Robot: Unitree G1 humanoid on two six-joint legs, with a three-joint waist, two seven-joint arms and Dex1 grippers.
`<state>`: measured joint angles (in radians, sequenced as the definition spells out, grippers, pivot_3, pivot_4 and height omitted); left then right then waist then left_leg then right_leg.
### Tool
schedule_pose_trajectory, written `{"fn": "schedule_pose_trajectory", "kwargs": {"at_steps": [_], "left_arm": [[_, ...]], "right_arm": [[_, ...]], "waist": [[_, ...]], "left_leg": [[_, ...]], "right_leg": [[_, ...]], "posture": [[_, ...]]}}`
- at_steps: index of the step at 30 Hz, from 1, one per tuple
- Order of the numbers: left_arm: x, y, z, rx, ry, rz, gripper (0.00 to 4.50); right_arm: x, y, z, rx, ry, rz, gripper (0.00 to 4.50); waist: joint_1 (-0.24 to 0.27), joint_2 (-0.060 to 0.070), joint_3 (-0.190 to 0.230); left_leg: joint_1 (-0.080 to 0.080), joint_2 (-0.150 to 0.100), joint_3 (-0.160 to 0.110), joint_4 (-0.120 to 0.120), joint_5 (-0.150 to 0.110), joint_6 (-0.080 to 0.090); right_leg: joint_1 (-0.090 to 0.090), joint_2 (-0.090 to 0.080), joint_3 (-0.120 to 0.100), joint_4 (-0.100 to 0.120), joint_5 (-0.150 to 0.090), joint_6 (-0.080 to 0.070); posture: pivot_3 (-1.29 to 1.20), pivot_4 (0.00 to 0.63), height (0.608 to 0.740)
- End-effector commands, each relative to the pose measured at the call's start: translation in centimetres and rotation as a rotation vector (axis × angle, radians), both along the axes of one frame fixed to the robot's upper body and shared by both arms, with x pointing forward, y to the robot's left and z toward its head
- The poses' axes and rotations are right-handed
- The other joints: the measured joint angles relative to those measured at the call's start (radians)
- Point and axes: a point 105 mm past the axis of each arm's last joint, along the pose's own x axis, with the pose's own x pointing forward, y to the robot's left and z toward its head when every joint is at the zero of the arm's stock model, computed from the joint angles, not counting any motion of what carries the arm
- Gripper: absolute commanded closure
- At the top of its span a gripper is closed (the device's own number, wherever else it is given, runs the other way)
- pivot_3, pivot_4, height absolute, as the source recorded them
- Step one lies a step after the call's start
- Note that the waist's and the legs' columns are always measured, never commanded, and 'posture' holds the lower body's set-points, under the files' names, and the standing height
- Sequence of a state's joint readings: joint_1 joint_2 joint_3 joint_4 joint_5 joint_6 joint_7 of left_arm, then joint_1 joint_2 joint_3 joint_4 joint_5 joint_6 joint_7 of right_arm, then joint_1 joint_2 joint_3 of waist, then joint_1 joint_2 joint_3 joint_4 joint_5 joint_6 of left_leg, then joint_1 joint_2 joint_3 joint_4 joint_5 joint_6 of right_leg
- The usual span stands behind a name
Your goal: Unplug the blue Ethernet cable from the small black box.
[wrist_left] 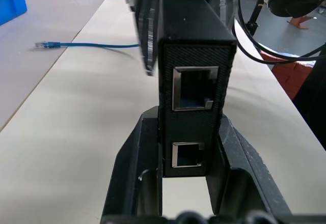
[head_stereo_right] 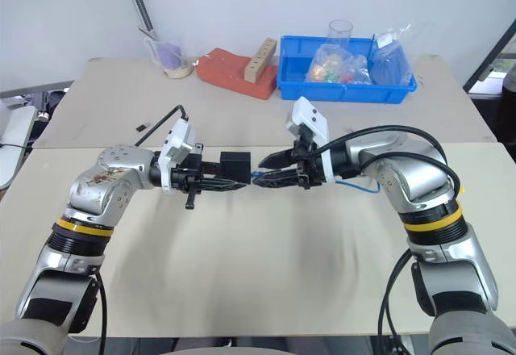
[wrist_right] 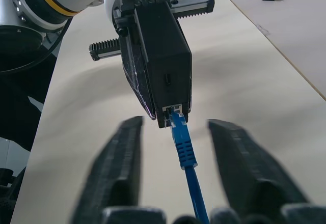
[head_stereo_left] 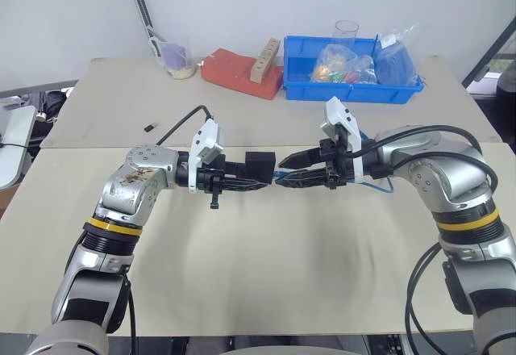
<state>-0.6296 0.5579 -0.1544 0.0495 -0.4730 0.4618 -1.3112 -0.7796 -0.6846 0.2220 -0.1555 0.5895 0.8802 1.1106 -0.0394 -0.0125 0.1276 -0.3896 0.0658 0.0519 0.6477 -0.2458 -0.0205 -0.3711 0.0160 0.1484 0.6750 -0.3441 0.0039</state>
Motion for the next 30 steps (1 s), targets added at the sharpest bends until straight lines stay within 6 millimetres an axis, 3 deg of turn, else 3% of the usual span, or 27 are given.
{"fn": "schedule_pose_trajectory", "kwargs": {"at_steps": [1, 10, 14, 30], "left_arm": [[0.0, 0.3, 1.1, -0.015, -0.045, 0.002, 3.92], [-0.1, 0.2, 1.2, -0.013, -0.045, -0.016, 3.92], [-0.2, 0.1, 1.2, -0.012, -0.043, -0.022, 3.92], [-0.4, -0.1, 1.2, -0.013, -0.039, -0.032, 3.92]], "right_arm": [[-0.1, 0.2, 1.7, 0.015, -0.064, 0.019, 1.48], [0.4, 0.6, 1.3, 0.009, -0.067, 0.020, 1.48], [0.3, 0.6, 1.1, -0.001, -0.068, 0.029, 2.63], [0.1, 0.5, 0.1, -0.037, -0.062, 0.059, 2.63]], "waist": [[0.000, 0.000, 0.000], [-0.001, 0.000, 0.000], [-0.001, 0.000, 0.000], [-0.001, 0.000, 0.000]], "left_leg": [[0.000, 0.000, 0.000, 0.000, 0.000, 0.000], [0.000, 0.000, 0.000, 0.000, 0.000, 0.000], [0.000, 0.000, 0.000, 0.000, 0.000, 0.000], [0.000, 0.000, 0.000, 0.000, 0.000, 0.000]], "right_leg": [[0.000, 0.000, 0.000, 0.000, 0.000, 0.000], [0.000, 0.000, 0.000, 0.000, 0.000, 0.000], [0.000, 0.000, 0.000, 0.000, 0.000, 0.000], [0.000, 0.000, 0.000, 0.000, 0.000, 0.000]], "posture": [[0.00, 0.150, 0.740], [0.00, 0.150, 0.740], [0.00, 0.150, 0.740], [0.00, 0.150, 0.740]]}}
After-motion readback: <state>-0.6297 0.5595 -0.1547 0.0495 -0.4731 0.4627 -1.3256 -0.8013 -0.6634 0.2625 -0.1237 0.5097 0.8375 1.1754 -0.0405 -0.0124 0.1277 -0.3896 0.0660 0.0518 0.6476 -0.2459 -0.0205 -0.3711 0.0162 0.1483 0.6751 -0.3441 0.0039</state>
